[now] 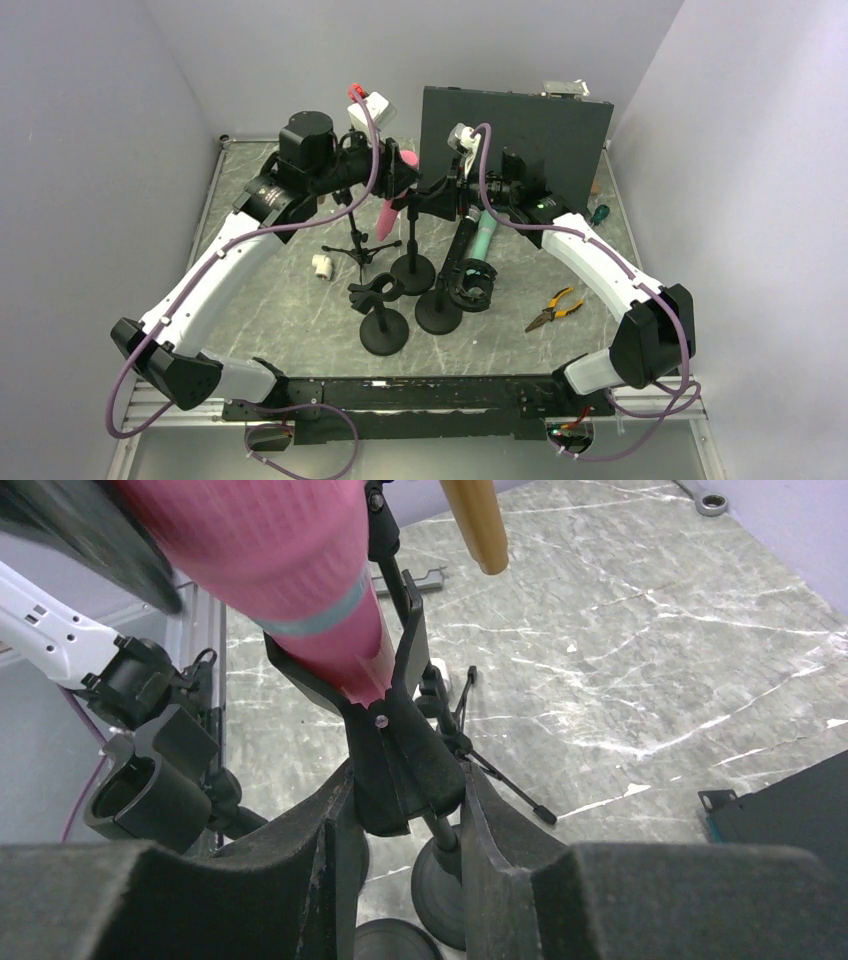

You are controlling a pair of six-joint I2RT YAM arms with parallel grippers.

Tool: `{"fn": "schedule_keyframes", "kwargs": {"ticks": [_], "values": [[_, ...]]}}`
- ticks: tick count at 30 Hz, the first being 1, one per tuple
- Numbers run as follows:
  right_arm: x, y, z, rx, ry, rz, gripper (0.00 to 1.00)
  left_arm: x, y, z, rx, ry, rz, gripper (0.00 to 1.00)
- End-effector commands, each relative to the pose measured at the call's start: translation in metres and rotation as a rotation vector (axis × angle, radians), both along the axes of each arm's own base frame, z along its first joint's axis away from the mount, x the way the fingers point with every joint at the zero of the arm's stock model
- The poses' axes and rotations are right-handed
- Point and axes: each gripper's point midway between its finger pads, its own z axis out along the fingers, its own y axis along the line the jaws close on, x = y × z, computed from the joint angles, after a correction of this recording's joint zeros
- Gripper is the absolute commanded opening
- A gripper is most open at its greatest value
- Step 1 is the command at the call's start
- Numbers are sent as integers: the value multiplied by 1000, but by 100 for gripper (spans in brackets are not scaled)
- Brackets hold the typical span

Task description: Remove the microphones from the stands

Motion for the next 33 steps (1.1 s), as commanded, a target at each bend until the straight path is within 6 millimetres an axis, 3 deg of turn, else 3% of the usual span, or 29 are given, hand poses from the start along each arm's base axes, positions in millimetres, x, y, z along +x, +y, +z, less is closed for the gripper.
{"fn": "schedule_keyframes", "kwargs": {"ticks": [1,7,13,19,23,26,29,33], "values": [[5,-5,-1,-8,-18,-46,0,-17,4,59,-87,-99,-21,0],[8,-6,0,-21,-50,-47,0,-27,14,95,-129,-167,-9,0],[8,-7,-7,-40,-25,-53,0,-38,32,150,-185,-271,41,0],[9,-7,-8,-48,-17,-58,0,-76,85,207,-244,-452,168,0],[10,-9,-5,-51,-27,-78,0,-107,120,225,-284,-526,235,0],[10,-12,-2,-51,-29,-100,35,-126,138,221,-318,-517,266,0],[8,-11,3,-47,-24,-120,59,-136,145,203,-346,-469,274,0],[8,-12,6,-58,-23,-172,84,-138,145,169,-342,-364,278,0]]}}
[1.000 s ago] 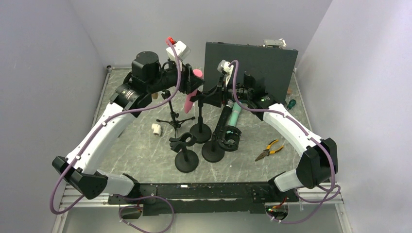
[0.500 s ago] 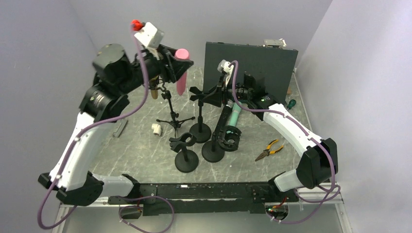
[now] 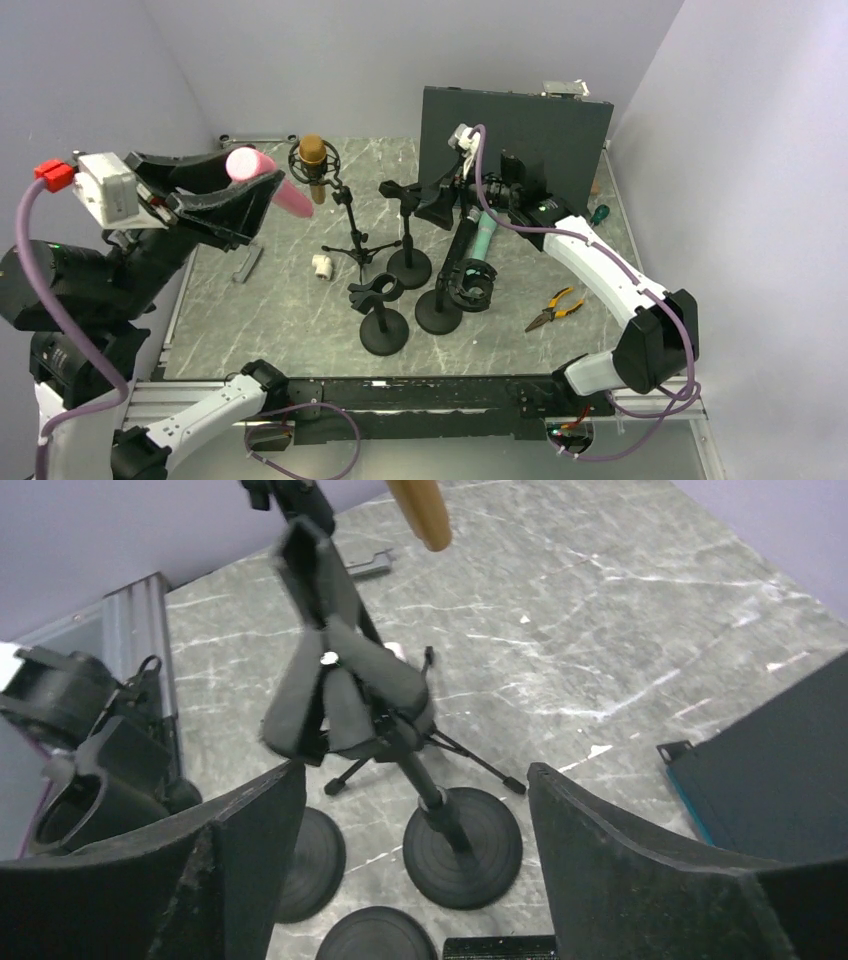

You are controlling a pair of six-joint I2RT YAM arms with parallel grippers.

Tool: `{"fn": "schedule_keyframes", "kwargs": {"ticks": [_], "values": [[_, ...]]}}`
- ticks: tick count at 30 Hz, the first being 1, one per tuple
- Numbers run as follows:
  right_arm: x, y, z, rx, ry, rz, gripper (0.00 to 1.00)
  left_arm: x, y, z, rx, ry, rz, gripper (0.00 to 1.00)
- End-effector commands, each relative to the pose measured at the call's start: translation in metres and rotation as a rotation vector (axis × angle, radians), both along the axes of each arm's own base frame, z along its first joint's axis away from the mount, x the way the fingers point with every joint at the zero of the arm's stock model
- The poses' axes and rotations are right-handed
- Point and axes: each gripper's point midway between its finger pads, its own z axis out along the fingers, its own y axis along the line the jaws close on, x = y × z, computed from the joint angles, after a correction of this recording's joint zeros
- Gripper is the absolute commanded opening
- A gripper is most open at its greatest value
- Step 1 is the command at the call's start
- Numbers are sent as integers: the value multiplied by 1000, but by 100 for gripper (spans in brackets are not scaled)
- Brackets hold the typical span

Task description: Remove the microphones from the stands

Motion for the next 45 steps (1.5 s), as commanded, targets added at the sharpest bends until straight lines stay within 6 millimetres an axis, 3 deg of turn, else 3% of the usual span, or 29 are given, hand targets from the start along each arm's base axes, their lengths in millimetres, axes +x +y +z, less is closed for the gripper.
{"fn": "schedule_keyframes", "kwargs": {"ticks": [1,4,7,14,20,26,29,34,39,45], "values": [[-1,-5,9,-25,-15,-79,88,26,-13,-48,13,175,9,0],[-4,-5,14,-46,-8,-110,99,30,-9,-68,34,223,41,0],[-5,-7,19,-82,-7,-168,100,33,-8,-83,45,270,57,0],[-22,-26,31,-108,17,-306,100,39,-28,-112,-9,367,-21,0],[-51,-39,61,-17,36,-326,100,43,-38,-112,-88,407,-68,0],[-97,-10,110,164,33,-111,100,34,-52,-77,-209,351,-202,0],[-116,11,123,226,57,1,100,32,-61,-74,-220,365,-256,0],[-141,42,132,347,128,157,100,28,-73,-80,-227,401,-332,0],[-153,69,120,350,192,243,97,20,-81,-85,-236,428,-408,0],[-158,77,114,342,198,261,85,19,-82,-91,-232,448,-413,0]]}}
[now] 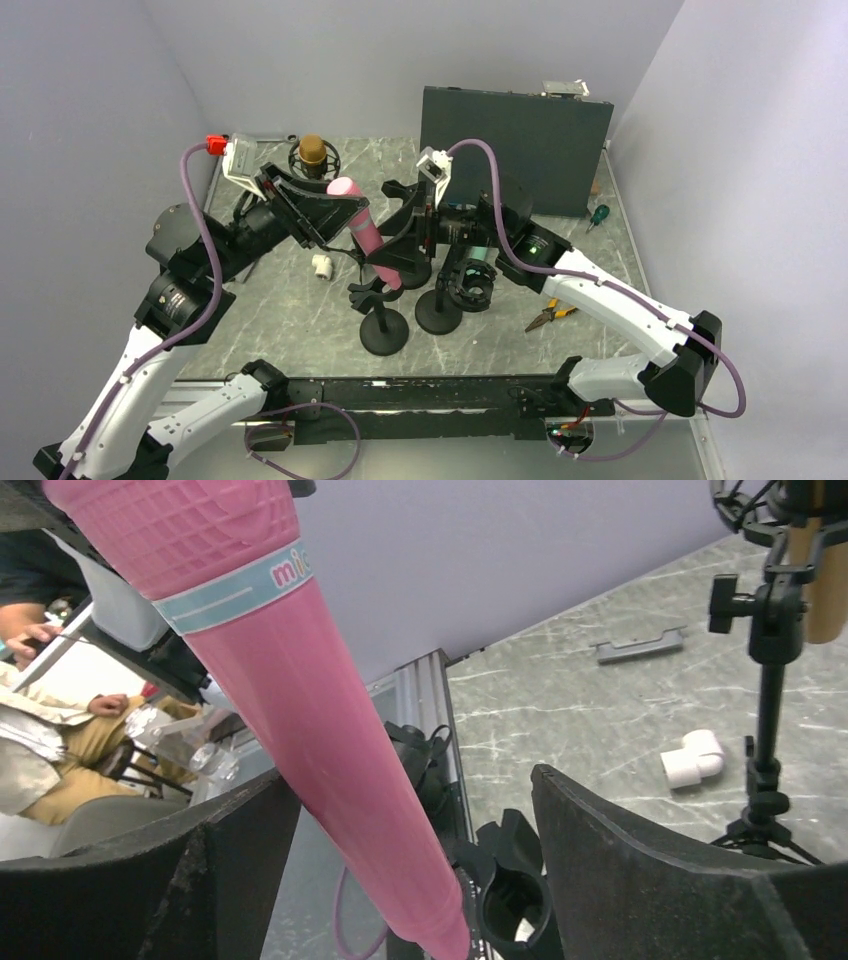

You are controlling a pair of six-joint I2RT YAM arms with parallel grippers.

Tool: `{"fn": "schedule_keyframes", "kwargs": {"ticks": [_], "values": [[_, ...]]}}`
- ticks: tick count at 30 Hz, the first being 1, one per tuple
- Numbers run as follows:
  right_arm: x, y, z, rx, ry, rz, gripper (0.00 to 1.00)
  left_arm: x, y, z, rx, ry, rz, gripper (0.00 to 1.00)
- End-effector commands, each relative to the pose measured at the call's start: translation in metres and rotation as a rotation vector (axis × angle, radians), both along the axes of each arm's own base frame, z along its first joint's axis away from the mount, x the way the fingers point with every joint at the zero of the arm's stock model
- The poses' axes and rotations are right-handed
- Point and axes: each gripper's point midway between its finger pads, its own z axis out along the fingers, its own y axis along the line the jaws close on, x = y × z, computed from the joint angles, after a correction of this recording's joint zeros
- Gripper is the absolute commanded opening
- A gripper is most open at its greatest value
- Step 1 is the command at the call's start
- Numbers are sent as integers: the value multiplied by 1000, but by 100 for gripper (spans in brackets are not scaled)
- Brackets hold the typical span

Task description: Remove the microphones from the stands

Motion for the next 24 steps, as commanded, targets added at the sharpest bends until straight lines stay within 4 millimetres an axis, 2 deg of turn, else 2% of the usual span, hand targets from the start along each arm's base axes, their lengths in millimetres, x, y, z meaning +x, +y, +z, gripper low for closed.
{"fn": "schedule_keyframes", "kwargs": {"ticks": [1,3,9,10,13,14,15,16,20,22,24], "values": [[-10,1,27,98,-47,37,81,-13,0,19,-58,-44,-47,0],[-11,4,24,100,-39,55,71,-13,-3,18,-60,-39,-60,0],[-12,4,21,103,-48,53,27,-6,-6,13,-35,-27,-57,1],[-10,2,22,101,-54,41,19,-5,-5,12,-21,-29,-44,12],[-3,-4,24,92,-78,-27,1,-1,5,8,20,-26,23,66],[-1,-9,27,89,-94,-56,0,-2,11,8,26,-46,50,84],[3,-13,29,81,-110,-94,0,-2,17,10,27,-64,79,93],[7,-18,30,73,-127,-130,0,-2,23,11,28,-79,116,98],[32,-48,35,13,-199,-347,0,-2,55,10,60,-113,270,99],[54,-76,36,-20,-218,-544,0,-2,74,5,95,-119,356,99],[74,-115,40,-38,-237,-764,0,-5,90,0,115,-124,425,99]]}}
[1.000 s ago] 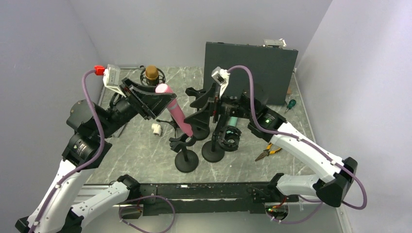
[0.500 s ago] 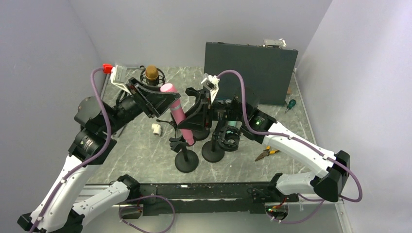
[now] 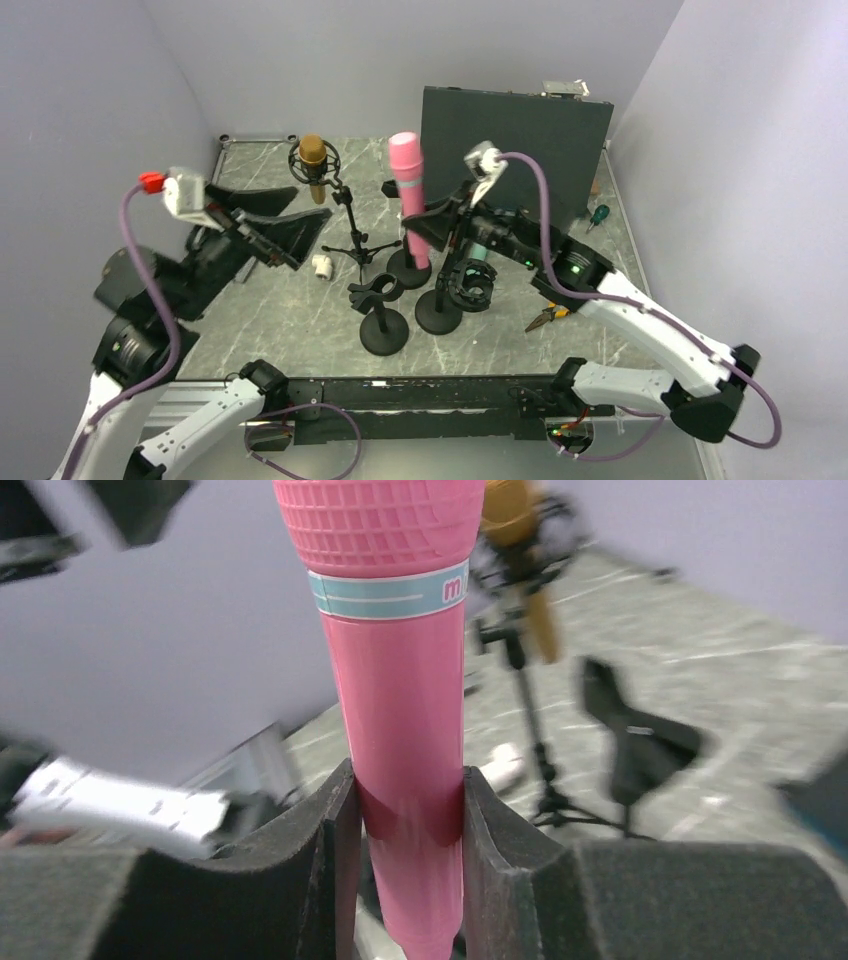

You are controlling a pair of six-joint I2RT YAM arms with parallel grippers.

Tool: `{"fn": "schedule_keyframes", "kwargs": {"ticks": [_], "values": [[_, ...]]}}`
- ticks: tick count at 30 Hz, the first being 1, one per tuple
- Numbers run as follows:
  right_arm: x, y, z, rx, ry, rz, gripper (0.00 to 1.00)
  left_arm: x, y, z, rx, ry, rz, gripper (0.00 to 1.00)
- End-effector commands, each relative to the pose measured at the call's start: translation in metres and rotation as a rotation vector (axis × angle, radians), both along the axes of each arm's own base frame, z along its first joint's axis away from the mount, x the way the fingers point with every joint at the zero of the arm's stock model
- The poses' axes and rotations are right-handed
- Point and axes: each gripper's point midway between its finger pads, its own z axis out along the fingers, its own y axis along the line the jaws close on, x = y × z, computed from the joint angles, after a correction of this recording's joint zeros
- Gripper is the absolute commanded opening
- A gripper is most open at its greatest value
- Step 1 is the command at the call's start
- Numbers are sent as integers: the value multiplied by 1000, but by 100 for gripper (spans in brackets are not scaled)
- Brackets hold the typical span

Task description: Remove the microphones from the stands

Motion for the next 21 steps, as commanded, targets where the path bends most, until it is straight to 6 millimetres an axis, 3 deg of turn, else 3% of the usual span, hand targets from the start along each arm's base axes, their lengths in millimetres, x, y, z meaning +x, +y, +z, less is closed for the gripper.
{"fn": "schedule_keyframes", "kwargs": {"ticks": [1,6,10,12,15,21], "values": [[52,-90,24,-15,-111,-539,0,-1,48,1,53,-53,225,99],[78,-188,16,-146,-84,-1028,0,-9,76,-8,57,-47,332,99],[85,-239,-2,-262,-23,-1236,0,-9,86,-13,67,-37,376,99],[89,-262,-23,-316,61,-1312,0,-8,86,-15,70,-35,380,99],[98,-289,-59,-348,230,-1372,0,-6,83,-17,74,-28,371,99],[108,-297,-156,-445,552,-1306,0,-4,75,-21,81,-15,342,99]]}}
